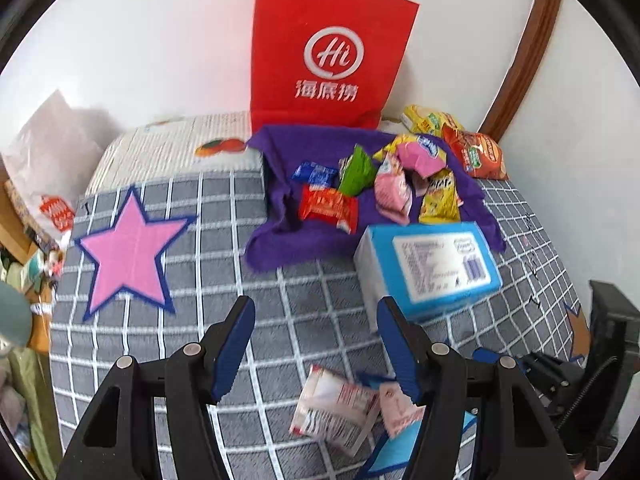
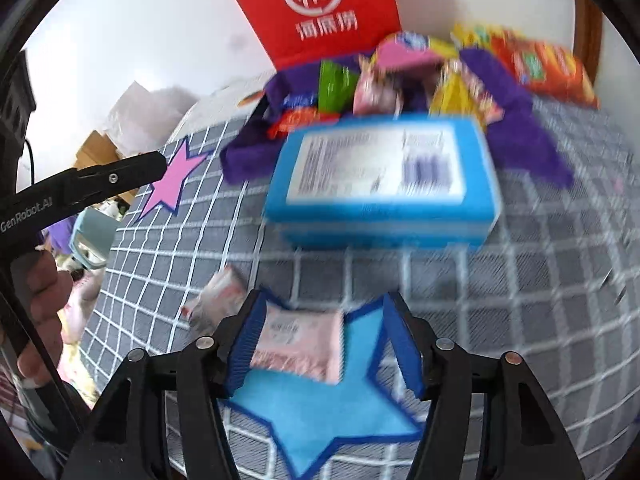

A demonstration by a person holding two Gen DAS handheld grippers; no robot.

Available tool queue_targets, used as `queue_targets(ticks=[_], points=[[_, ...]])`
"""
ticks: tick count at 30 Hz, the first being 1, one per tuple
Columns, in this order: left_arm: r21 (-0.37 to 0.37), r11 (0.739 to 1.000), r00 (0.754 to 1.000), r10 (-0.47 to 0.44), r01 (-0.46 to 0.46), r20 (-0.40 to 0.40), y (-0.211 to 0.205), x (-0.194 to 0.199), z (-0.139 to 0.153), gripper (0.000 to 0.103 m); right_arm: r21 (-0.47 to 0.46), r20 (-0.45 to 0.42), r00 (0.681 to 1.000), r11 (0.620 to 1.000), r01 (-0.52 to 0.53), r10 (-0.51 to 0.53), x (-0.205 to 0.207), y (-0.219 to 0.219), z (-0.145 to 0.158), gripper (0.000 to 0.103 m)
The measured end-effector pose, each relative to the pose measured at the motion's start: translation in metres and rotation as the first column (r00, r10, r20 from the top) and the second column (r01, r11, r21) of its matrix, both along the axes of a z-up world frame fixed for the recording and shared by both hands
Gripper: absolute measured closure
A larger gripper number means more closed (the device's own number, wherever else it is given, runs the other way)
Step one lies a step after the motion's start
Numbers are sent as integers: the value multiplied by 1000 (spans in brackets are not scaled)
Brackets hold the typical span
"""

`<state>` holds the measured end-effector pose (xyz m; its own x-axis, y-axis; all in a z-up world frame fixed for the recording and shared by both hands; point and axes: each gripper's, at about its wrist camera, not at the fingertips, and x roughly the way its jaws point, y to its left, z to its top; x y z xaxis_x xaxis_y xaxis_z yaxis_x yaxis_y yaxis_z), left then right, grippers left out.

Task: Organize snacks
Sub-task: 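Grasp the white wrapped snack with left tool while right tool grasps pink wrapped pastry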

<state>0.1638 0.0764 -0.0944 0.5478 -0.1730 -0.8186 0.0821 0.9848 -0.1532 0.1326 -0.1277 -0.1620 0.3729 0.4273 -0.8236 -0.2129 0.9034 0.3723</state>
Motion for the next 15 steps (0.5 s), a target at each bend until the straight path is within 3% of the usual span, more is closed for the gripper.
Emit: queue_targets(ticks=[4,8,12,15], points=[[-16,1000,1000,10,-10,-17,12,-11,-12,42,60,-73,997,998,13,-8,-7,9,-18,30],[-25,999,1000,21,-22,-21,23,-19,-18,42,55,-100,995,998,25,-20,-7,22,-31,26],[-27,999,999,31,-32,-24,34,-24,-23,42,37,-59,998,999,25,-23,-11,32,-34,15],[-33,998,999,43,-44,-30,42,-25,-28,42,-11,-27,999,1000,23,-23,-11,41,-34,14]])
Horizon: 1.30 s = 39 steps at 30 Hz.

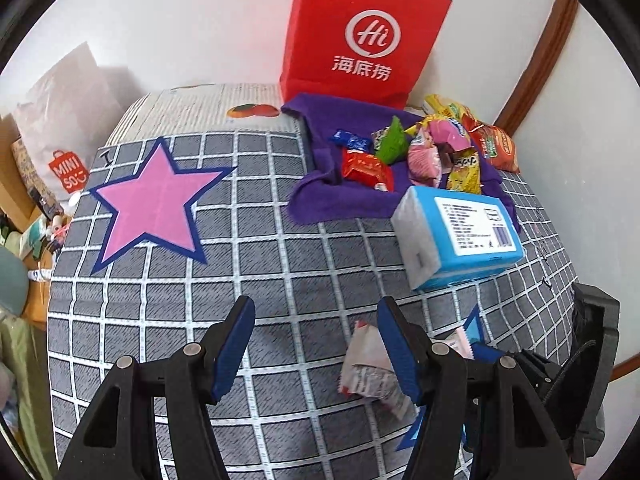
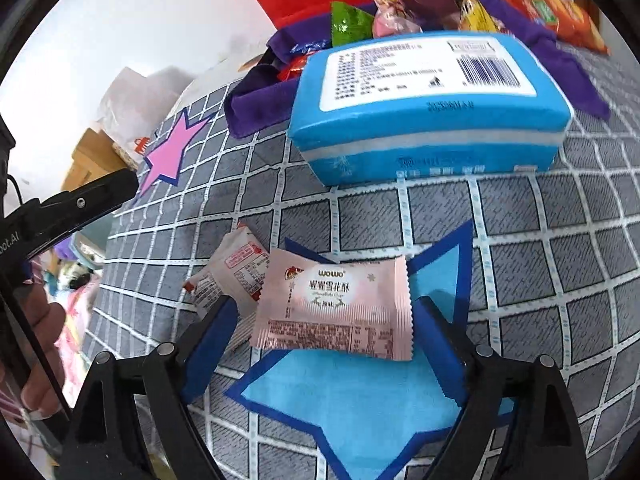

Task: Organize snacks
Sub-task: 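Grasp the white wrapped snack with left tool while right tool grasps pink wrapped pastry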

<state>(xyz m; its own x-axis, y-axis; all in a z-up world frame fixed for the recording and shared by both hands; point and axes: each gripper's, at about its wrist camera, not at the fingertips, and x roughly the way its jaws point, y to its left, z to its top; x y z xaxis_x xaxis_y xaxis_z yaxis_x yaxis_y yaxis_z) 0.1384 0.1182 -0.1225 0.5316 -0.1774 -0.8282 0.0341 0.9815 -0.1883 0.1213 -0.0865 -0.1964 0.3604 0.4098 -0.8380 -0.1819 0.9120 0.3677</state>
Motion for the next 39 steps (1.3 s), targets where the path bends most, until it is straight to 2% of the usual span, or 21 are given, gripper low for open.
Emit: queue_targets(ticks=[5,6,7,8,10,15,21,25,30,31,33,36,39], points=[[-26,1000,1000,8,-8,-2,8,0,-6,42,-90,56,998,996,-4,9,0,12,-2,15],[-29,1000,1000,7,-7,-6,8,0,-8,42,-126,69,997,992,-9,18,0,16,-2,18],[-31,999,1000,5,-5,-10,8,0,-10,42,-183,97,995,983,-6,24,-3,21,-2,26],[-31,1000,1000,4,-5,-13,8,0,-11,42,-211,116,993,977,-9,34,-5,21,-3,27],[-25,1000,1000,0,-1,-24,8,0,-14,42,-205,127,991,979,-22,48,-6,18,-3,32],[12,1000,999,-27,27,-35,2,-4,-19,42,-106,104,994,994,-11,22,0,-8,-1,44],[17,997,996,-77,78,-50,-15,-6,-28,42,-157,131,991,986,57,-36,-3,-41,1,45],[-8,992,988,-127,127,-85,-32,-2,-39,42,-215,152,985,971,109,-77,-3,-67,-1,45],[-17,979,970,-201,201,-133,-55,-4,-56,41,-139,152,983,982,128,-107,-2,-95,-6,43],[-8,976,964,-218,219,-151,-61,-5,-61,35,-123,153,982,984,130,-110,-2,-100,-7,43],[12,971,963,-234,238,-132,-69,-9,-62,24,-108,158,981,986,127,-109,-1,-102,-8,43],[68,966,963,-238,248,-129,-80,-11,-65,20,-120,176,980,986,113,-91,0,-102,-9,42],[123,961,966,-233,246,-110,-86,-13,-69,21,-141,194,978,985,100,-71,-1,-98,-9,40]])
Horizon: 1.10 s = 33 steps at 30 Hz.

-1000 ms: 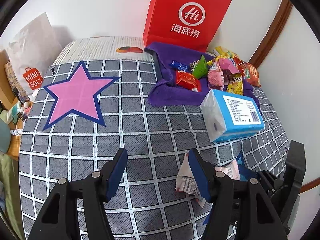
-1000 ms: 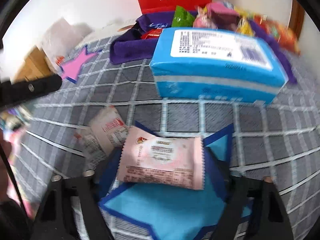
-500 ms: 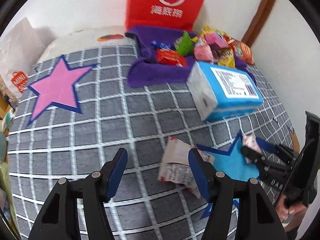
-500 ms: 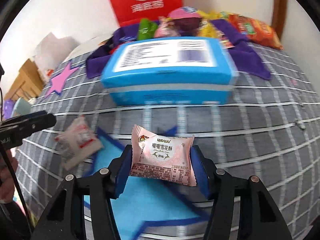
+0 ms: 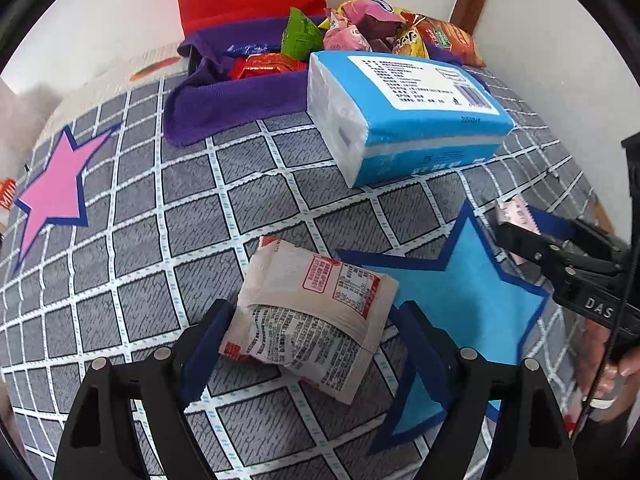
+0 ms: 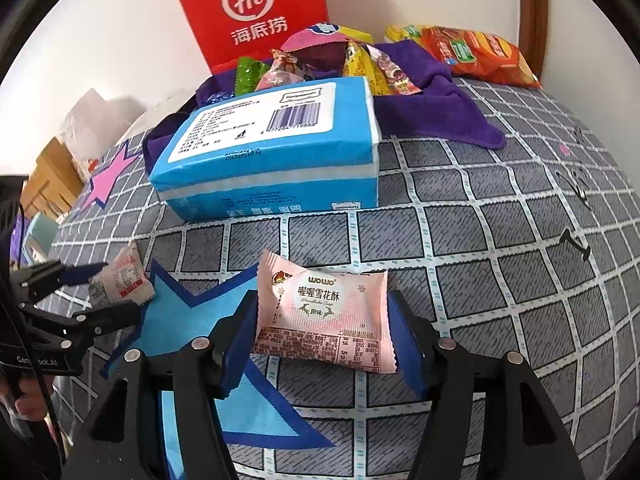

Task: Organize snacks
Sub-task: 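Grasp the white wrapped snack with left tool while right tool grasps pink wrapped pastry, then carry the white snack and pink pastry onto the purple towel and open both tools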

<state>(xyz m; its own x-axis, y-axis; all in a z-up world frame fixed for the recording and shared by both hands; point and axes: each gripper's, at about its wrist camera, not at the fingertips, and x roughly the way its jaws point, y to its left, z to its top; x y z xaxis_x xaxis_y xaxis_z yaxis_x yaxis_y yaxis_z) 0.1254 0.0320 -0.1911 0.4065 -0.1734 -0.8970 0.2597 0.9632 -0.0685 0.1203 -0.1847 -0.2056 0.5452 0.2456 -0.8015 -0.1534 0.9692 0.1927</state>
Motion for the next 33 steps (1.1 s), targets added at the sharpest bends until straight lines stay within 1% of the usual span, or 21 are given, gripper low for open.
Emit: queue_targets(ticks=[2,3,7,9,10,13,16,19,22,28,33], points=[[51,999,999,13,-15,36,-4,-2,-1,28,0,10,1000,1000,-6,6,-1,-1,-1,39],[64,998,999,16,-20,48,-6,-3,-2,32,3,12,1000,1000,-6,6,-1,-2,-1,38],[55,998,999,27,-30,46,-2,0,-2,44,4,26,1000,1000,-12,12,-2,-3,-2,40],[42,998,999,38,-39,32,2,3,-2,46,-4,30,999,1000,-11,12,-2,-3,-2,43],[23,998,998,52,-53,20,5,6,-1,48,-1,29,1000,1000,-12,12,-2,-3,-1,44],[-27,997,997,78,-78,-3,14,14,1,51,25,8,1000,1000,-3,2,1,-8,1,46],[-66,993,995,101,-102,-14,22,21,6,53,19,-2,1000,1000,15,-15,3,-14,6,48],[-71,991,993,114,-114,2,28,25,18,53,14,3,1000,1000,17,-17,3,-18,14,48],[-85,989,992,123,-121,27,32,28,36,53,24,21,1000,1000,13,-14,2,-21,26,48],[-113,986,989,132,-124,73,36,42,67,53,70,84,996,997,17,-23,10,-32,65,48],[-129,984,984,139,-124,111,31,57,88,54,44,139,990,999,23,-28,34,-34,95,48]])
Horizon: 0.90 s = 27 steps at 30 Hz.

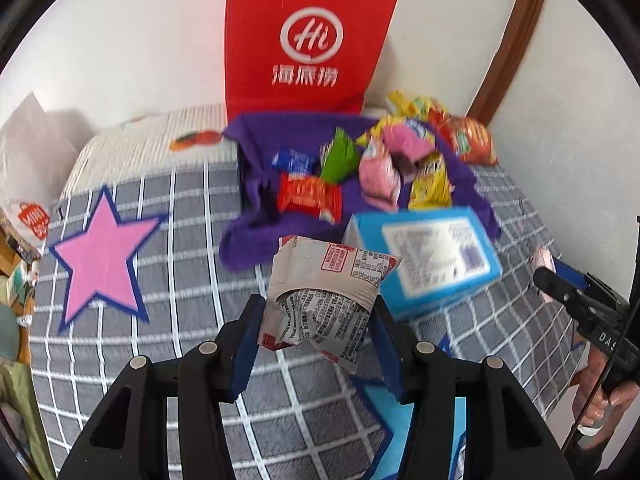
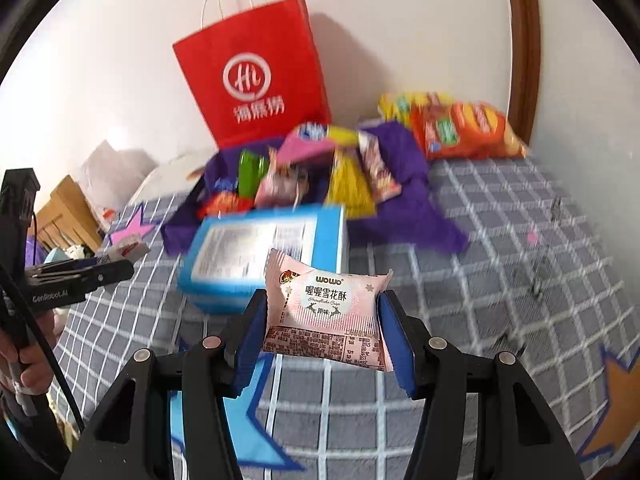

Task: Organize snacks
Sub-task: 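Carry the white snack and pink pastry onto the purple towel and open both tools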

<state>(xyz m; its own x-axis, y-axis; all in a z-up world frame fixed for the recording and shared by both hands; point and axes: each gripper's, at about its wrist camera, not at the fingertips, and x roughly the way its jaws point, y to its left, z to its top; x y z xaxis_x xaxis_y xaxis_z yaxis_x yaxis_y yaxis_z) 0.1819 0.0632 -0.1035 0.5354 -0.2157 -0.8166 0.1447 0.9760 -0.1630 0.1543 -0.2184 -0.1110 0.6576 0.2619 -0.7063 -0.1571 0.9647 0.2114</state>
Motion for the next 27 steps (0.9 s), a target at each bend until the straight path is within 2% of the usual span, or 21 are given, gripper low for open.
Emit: queue_targets(ticks=[7,15,20,27], points=[[-18,1000,998,25,-24,49,-2,33,28,54,-25,66,998,1000,8,-7,46,2,42,48],[-39,998,996,60,-58,73,0,65,46,54,9,44,999,1000,15,-15,102,7,68,48],[-38,996,994,79,-76,75,-2,88,50,54,45,81,997,999,-19,15,127,14,87,48],[-24,995,992,96,-95,83,-9,115,51,54,6,92,996,1000,-21,21,164,24,84,48]])
